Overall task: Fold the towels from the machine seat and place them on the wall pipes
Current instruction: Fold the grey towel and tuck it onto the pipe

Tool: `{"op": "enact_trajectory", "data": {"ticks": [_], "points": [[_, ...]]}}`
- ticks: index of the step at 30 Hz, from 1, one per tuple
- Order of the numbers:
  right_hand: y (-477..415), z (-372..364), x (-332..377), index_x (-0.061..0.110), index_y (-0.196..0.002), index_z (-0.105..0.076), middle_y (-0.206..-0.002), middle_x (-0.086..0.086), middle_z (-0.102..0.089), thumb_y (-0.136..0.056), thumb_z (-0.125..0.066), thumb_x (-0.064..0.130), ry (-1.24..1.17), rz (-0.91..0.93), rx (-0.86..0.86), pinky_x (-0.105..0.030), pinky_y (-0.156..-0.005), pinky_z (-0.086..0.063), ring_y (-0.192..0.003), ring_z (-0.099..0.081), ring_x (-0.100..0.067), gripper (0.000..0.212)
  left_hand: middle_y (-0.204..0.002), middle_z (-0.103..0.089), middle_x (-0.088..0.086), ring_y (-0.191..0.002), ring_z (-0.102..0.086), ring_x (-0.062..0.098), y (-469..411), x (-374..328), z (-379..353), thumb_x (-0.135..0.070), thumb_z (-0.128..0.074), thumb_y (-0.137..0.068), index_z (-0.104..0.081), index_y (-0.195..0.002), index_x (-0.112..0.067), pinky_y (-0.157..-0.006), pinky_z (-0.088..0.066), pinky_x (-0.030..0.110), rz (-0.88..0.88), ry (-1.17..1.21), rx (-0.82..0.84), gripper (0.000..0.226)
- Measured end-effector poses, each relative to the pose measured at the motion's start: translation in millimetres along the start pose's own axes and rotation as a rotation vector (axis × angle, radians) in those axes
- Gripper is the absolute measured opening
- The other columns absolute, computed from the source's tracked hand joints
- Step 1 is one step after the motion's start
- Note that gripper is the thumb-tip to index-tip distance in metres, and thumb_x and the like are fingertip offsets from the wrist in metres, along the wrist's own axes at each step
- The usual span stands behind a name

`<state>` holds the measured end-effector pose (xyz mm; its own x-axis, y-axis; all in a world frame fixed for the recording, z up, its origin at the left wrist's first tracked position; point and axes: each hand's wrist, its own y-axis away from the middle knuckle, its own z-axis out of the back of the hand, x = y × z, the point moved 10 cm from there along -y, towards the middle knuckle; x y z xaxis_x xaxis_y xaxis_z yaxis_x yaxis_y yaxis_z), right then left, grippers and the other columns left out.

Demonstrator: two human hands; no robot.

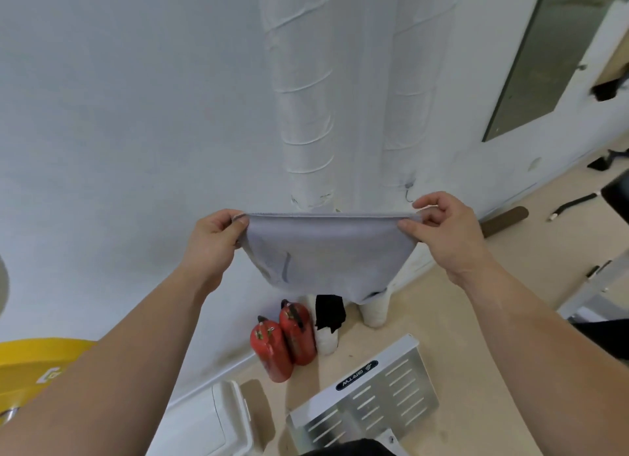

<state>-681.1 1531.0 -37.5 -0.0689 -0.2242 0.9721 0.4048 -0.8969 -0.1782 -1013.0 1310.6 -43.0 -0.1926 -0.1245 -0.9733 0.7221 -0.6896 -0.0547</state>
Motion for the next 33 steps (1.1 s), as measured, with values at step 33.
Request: {"op": "enact_trajectory", "data": {"ticks": [33], "points": [[-13,7,16,0.020,-0.074,-0.070,-0.069,0.002,-0.067,-0.080,-0.082,0.018,0.258,-0.031,-0.123,-0.025,-0.065,-0.048,-0.062,-0.058,-0.008,0.014,-0.076,-0.059,0.007,-0.076,-0.052,0.022,-15,-4,-30,-0.008,-0.054,-0.099,-0.067,-0.077,-0.012,-0.077,-0.048,0.038,0.052,0.062,-0.042,0.026]]}}
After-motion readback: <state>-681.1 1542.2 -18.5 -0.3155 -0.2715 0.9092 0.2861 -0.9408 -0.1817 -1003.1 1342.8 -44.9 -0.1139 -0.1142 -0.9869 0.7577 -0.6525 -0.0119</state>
